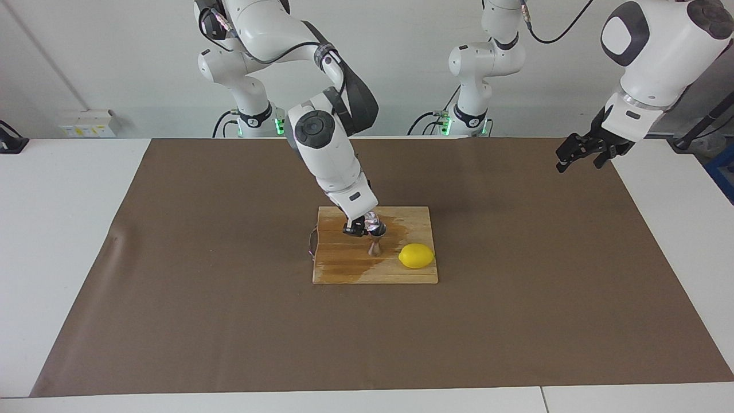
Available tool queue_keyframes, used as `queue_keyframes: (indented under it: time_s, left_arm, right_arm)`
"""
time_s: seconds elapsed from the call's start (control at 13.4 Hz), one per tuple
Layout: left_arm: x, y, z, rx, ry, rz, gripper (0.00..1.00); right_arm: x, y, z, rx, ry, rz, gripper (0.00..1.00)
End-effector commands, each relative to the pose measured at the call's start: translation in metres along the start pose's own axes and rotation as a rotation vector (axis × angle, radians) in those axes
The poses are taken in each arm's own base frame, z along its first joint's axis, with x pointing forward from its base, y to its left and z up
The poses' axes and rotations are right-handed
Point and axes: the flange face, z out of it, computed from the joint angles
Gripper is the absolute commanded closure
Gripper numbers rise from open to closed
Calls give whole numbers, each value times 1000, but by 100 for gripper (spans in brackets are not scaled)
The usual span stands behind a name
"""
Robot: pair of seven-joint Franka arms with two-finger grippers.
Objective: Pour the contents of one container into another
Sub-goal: 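Hold the glass tilted over the metal cup with the right gripper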
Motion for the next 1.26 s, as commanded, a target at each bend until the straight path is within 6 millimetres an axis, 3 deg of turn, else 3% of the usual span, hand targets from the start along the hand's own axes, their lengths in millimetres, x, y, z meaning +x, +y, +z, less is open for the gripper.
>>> queue_keyframes:
  time_s: [0.0, 1.19]
  left_arm:
    - [-4, -2, 0, 15, -3, -11, 0]
    - [-4, -1, 0, 15, -5, -9, 0]
  right_arm:
    - [3, 3, -1, -16, -46, 8, 100]
    - [10, 2, -2, -2, -69, -2, 100]
